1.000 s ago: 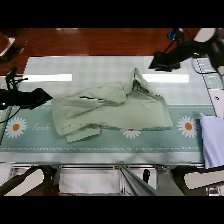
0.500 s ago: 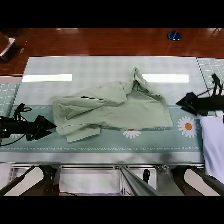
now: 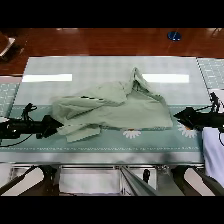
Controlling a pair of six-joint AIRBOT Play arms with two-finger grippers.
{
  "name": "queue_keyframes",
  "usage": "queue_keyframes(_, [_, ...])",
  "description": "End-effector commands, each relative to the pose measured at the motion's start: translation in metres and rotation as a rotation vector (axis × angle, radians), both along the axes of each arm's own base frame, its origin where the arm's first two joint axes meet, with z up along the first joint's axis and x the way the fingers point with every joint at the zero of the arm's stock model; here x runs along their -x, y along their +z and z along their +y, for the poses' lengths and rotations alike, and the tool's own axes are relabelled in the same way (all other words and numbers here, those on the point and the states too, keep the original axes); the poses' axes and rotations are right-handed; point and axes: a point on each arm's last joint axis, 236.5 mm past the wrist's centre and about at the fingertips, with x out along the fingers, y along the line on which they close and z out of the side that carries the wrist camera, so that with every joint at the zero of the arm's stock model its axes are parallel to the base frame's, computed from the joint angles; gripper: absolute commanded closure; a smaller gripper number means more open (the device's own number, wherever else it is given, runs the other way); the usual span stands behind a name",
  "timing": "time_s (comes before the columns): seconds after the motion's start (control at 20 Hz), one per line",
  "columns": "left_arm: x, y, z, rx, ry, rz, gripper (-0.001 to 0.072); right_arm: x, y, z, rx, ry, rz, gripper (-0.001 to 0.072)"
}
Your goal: Fold the shirts.
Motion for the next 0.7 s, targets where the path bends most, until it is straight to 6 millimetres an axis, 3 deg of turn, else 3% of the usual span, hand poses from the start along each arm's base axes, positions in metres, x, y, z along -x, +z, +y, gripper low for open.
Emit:
queue_keyframes(0.0, [-0.012, -0.009, -0.004, -0.028, 0.002, -0.030, 0.0691, 0.000, -0.001, -0.001, -0.010, -0.027, 0.004, 0.0303])
queue_keyframes(0.25, [-0.012, -0.004, -0.008, -0.010, -0.033, -0.055, 0.0686, 0.002, -0.019, -0.022, 0.050, -0.119, 0.078, 0.0303])
queue_keyframes(0.45, [-0.010, -0.003, -0.010, -0.003, -0.038, -0.052, 0.0685, 0.021, -0.047, -0.006, -0.030, -0.043, 0.206, 0.0303])
queue_keyframes(0.65, [-0.011, -0.004, -0.009, -0.007, -0.035, -0.054, 0.0685, 0.022, -0.058, 0.000, -0.079, -0.054, 0.246, 0.0303])
